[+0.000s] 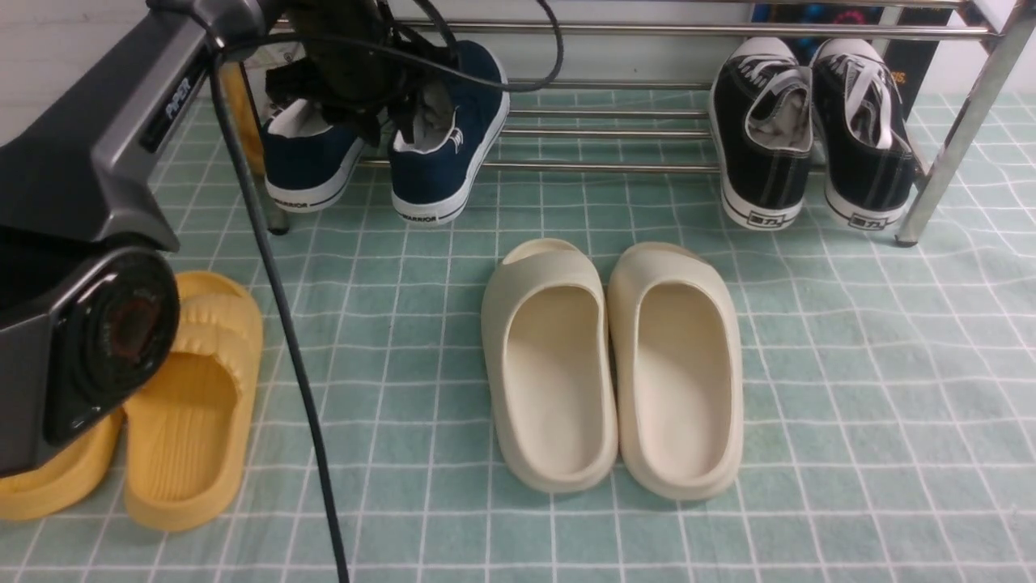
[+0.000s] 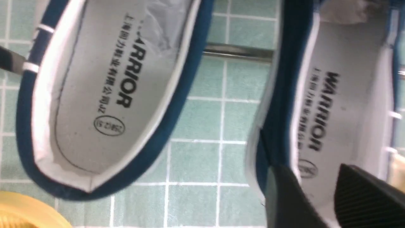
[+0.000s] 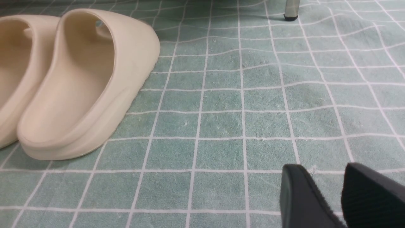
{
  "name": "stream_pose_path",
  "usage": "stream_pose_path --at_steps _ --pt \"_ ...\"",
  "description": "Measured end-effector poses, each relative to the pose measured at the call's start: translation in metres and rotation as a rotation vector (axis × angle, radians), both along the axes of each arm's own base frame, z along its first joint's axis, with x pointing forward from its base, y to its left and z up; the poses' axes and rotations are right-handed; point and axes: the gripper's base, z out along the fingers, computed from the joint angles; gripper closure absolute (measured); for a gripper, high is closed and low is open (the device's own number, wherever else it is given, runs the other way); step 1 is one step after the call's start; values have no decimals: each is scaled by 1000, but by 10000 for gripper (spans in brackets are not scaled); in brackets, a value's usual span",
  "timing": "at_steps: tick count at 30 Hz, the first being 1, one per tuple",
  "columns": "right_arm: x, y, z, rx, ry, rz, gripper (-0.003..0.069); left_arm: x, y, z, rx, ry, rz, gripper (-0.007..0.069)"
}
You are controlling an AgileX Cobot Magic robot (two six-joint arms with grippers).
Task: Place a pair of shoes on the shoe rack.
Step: Use the left arm to put a shoe into the shoe rack
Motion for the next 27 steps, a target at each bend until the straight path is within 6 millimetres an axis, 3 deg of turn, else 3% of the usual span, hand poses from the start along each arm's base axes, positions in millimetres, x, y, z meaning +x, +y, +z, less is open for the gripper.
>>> stream_pose_path --at_steps 6,8,11,15,19,23,27 --pt "0 0 0 0 0 0 419 -22 6 44 18 -86 -58 496" --pt "0 0 0 0 0 0 419 -28 7 44 19 -67 -65 509" --pt "0 0 0 0 0 0 419 -40 8 27 17 29 -82 533" --pt "0 0 0 0 0 0 419 -52 -3 -14 -6 169 -149 538" --pt "0 0 0 0 0 0 419 -45 -16 -50 -23 133 -177 538" --pt "0 0 0 0 0 0 419 -29 -20 -67 -60 32 -130 539" --pt "0 0 0 0 0 0 419 -24 -22 -66 -91 -23 -97 596"
